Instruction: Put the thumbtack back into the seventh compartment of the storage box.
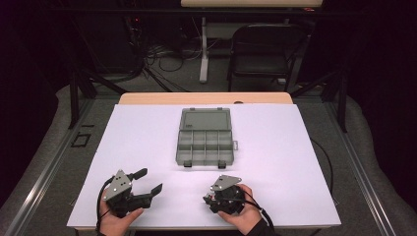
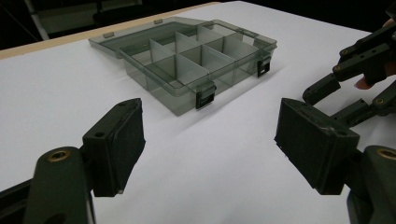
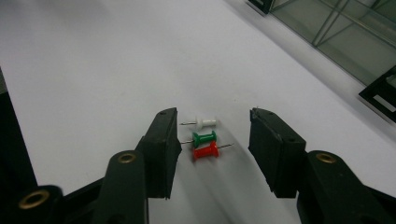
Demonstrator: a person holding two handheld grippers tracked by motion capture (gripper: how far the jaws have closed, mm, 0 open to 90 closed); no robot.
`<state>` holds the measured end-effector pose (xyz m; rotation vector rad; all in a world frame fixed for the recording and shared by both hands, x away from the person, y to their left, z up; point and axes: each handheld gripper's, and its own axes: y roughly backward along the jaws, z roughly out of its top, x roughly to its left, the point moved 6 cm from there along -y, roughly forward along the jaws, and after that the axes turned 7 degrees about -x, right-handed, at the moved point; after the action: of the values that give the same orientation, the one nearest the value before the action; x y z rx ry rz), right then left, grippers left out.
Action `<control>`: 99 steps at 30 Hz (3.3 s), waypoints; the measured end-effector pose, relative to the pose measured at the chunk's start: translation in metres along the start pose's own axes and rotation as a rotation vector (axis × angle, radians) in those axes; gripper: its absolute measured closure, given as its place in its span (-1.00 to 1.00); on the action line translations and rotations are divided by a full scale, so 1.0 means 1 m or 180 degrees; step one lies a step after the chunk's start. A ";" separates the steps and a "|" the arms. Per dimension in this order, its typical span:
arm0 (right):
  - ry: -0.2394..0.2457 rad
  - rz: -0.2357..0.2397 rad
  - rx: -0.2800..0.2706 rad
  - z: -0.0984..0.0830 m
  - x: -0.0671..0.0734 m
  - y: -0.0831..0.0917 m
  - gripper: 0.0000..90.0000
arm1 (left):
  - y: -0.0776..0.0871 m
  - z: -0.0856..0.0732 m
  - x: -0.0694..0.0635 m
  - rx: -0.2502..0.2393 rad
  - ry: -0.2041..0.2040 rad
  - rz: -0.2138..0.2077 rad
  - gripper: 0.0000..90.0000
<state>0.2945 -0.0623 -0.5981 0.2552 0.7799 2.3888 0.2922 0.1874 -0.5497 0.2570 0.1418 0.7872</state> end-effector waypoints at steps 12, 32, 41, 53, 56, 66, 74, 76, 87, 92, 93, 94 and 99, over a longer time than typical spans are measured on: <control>0.0041 0.0082 0.0071 -0.003 0.003 -0.003 0.34 | 0.000 0.000 0.001 0.0001 0.0026 0.0016 -0.47; 0.0003 0.0103 0.0103 -0.006 0.006 0.002 0.54 | 0.000 -0.001 0.002 0.0013 0.0036 0.0029 -0.46; -0.0026 0.0118 0.0073 -0.005 0.008 0.003 0.54 | 0.000 -0.001 0.002 0.0010 0.0033 0.0032 -0.46; -0.0229 0.0094 -0.0079 0.009 0.004 0.020 0.54 | 0.001 0.000 0.002 -0.0009 0.0052 0.0040 -0.46; -0.0283 0.0046 -0.0106 0.013 0.001 0.026 0.54 | 0.002 0.000 0.002 -0.0012 0.0049 0.0041 -0.46; -0.0402 -0.0069 -0.0176 0.023 -0.008 0.039 0.54 | 0.002 0.000 0.001 -0.0010 0.0039 0.0043 -0.46; -0.0430 -0.0119 -0.0199 0.031 -0.014 0.043 0.54 | 0.002 0.001 0.001 -0.0018 0.0048 0.0039 -0.46; -0.0432 -0.0143 -0.0198 0.034 -0.016 0.043 0.54 | 0.002 0.001 0.001 -0.0018 0.0042 0.0037 -0.46; -0.0410 -0.0235 -0.0230 0.061 -0.031 0.044 0.54 | 0.002 0.001 0.001 -0.0025 0.0047 0.0030 -0.46; -0.0455 -0.0270 -0.0244 0.071 -0.039 0.043 0.54 | 0.002 0.001 0.001 -0.0025 0.0051 0.0031 -0.46; -0.0475 -0.0277 -0.0251 0.073 -0.042 0.042 0.54 | 0.002 0.001 0.001 -0.0024 0.0046 0.0029 -0.46; -0.0473 -0.0279 -0.0249 0.074 -0.043 0.041 0.54 | 0.002 0.001 0.001 -0.0028 0.0048 0.0029 -0.46; -0.0524 -0.0312 -0.0221 0.081 -0.052 0.037 0.54 | 0.003 0.001 0.001 -0.0032 0.0048 0.0032 -0.46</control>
<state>0.3463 -0.0794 -0.5103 0.3714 0.6181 2.2648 0.2915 0.1896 -0.5478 0.2425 0.1508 0.7998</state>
